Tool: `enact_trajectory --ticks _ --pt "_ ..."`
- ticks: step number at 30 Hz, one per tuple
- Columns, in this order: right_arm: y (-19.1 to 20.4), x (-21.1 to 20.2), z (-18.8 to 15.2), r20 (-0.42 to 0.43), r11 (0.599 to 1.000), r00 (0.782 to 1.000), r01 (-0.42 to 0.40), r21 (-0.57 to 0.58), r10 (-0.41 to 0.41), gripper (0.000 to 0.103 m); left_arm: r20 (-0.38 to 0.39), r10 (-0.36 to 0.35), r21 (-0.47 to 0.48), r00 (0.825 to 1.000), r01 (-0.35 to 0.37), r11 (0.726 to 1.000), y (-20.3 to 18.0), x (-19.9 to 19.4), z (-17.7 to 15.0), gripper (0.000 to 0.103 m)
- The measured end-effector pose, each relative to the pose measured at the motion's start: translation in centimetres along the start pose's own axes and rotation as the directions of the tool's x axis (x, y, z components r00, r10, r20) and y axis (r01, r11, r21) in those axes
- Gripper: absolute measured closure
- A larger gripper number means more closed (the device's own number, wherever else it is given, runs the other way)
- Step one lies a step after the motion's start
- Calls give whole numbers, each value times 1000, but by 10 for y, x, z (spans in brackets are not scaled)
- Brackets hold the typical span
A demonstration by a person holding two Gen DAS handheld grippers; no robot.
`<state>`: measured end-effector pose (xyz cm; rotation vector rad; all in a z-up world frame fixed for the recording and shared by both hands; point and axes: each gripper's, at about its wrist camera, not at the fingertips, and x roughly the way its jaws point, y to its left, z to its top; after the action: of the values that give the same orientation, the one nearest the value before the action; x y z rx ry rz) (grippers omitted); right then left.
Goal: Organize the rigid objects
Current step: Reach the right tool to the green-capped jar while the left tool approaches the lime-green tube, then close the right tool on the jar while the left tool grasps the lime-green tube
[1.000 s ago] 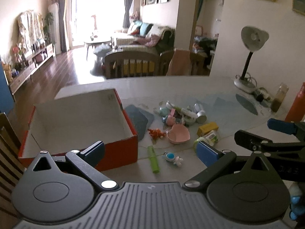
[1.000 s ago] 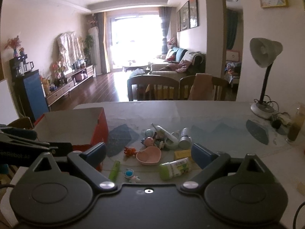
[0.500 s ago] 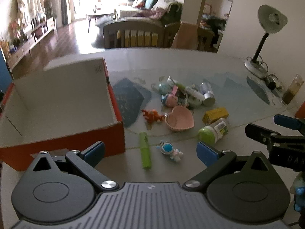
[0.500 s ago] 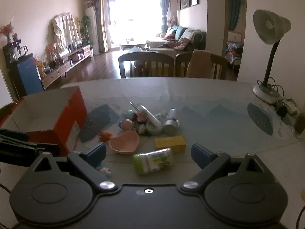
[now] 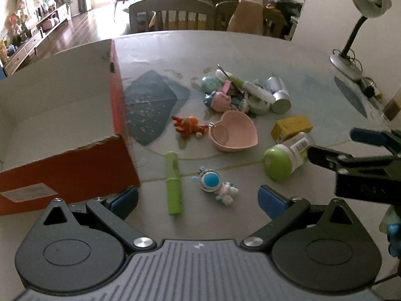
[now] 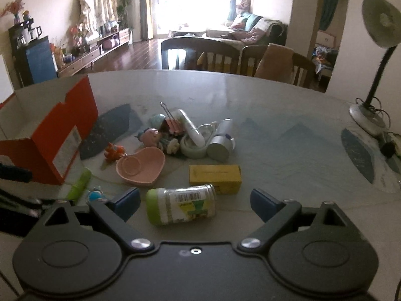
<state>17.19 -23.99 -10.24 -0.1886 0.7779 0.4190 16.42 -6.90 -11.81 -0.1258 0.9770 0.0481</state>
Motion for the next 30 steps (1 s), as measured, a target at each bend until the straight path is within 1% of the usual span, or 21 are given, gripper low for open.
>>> enact_trajectory --ticks 2,8,10,14,16,17,19,21,23,25,26,30 --pt "-1 9 1 -13 1000 1000 -8 -10 8 9 -16 11 0 1000 -11 1000 -3 7 -1 1" --pt "-3 25 -2 -50 999 998 -40 -36 38 11 -56 48 -86 997 -53 995 9 18 -6 2" --pt "-3 29 -3 -58 998 997 -49 -42 47 11 -68 56 -117 996 -64 991 14 20 -8 8" --pt "-3 36 -2 -67 996 996 -59 -62 54 12 -85 86 -141 993 -97 985 19 27 -11 13" --pt "-3 41 -2 -73 995 996 -61 -73 56 13 -88 103 -142 991 -114 983 20 31 -11 23" --pt "-3 43 -2 -75 995 995 -65 -77 59 13 -91 106 -144 990 -119 982 20 33 -12 25" --pt "-2 45 -1 -74 994 995 -75 -80 69 13 -96 101 -167 990 -116 979 23 38 -12 32" --pt "-1 46 0 -75 993 995 -80 -88 73 13 -91 77 -194 993 -93 977 25 40 -13 35" --pt "1 49 1 -87 992 993 -90 -84 83 13 -86 86 -192 993 -101 976 24 44 -13 36" --pt "3 50 2 -94 991 991 -102 -82 95 13 -81 105 -185 991 -118 976 22 47 -12 44" --pt "4 51 2 -95 990 991 -106 -87 98 14 -76 110 -177 991 -122 977 21 48 -12 46" --pt "8 54 1 -106 990 990 -107 -96 96 15 -62 120 -160 991 -129 979 16 49 -10 63"
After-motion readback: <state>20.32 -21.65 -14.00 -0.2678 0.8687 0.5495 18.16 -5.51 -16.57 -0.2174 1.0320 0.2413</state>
